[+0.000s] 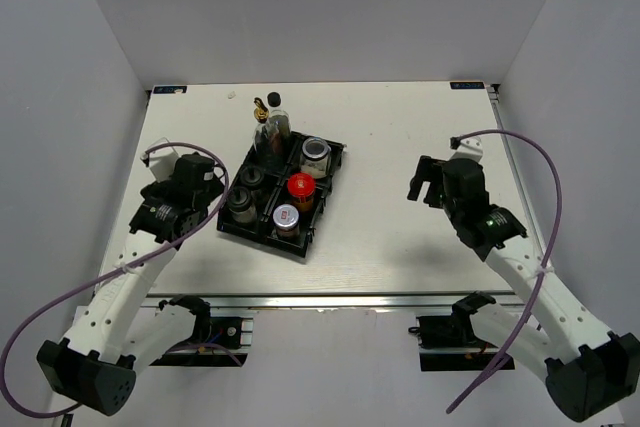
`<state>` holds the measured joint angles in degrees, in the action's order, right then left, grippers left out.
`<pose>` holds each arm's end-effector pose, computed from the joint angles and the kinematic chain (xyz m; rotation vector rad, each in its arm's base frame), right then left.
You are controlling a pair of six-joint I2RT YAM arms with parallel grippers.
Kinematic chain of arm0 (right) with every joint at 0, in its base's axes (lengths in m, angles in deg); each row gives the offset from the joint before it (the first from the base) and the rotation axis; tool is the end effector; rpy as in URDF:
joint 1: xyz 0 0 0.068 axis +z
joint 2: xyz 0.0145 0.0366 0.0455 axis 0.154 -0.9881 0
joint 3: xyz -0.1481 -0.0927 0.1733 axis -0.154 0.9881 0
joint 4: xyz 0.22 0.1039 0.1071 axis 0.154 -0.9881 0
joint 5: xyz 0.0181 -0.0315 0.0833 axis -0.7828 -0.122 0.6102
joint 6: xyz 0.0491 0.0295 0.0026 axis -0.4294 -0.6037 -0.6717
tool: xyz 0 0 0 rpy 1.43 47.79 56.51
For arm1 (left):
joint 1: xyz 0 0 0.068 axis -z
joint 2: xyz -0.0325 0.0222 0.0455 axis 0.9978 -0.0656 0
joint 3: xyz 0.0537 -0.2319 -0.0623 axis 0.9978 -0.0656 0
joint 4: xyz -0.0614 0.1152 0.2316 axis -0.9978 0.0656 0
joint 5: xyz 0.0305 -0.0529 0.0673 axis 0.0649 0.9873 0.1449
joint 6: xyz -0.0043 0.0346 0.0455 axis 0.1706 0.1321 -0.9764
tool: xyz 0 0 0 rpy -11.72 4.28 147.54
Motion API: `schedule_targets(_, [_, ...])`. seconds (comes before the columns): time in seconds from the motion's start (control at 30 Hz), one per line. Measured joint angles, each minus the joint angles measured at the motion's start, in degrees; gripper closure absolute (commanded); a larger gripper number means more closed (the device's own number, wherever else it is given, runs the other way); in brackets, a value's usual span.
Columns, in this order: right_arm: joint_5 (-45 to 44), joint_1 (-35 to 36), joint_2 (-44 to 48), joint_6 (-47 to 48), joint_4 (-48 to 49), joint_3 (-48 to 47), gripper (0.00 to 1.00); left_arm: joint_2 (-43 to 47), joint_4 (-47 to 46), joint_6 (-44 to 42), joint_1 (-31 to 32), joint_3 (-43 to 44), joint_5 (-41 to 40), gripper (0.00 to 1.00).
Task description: Organize the condiment bottles
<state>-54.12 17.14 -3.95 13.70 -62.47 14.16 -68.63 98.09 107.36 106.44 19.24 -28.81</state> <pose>0.2091 0.0850 0.2740 0.1675 2.0193 0.1329 0.1928 -0.0443 0.2895 -0.7468 2.0858 0.1991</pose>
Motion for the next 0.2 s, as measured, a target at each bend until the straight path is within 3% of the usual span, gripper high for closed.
schedule_targets(0.2, [-1.4,0.0,2.6,1.3,1.7,1.3,0.1,1.3,-1.7,-3.4,-2.2,2.1,-0.5,0.02])
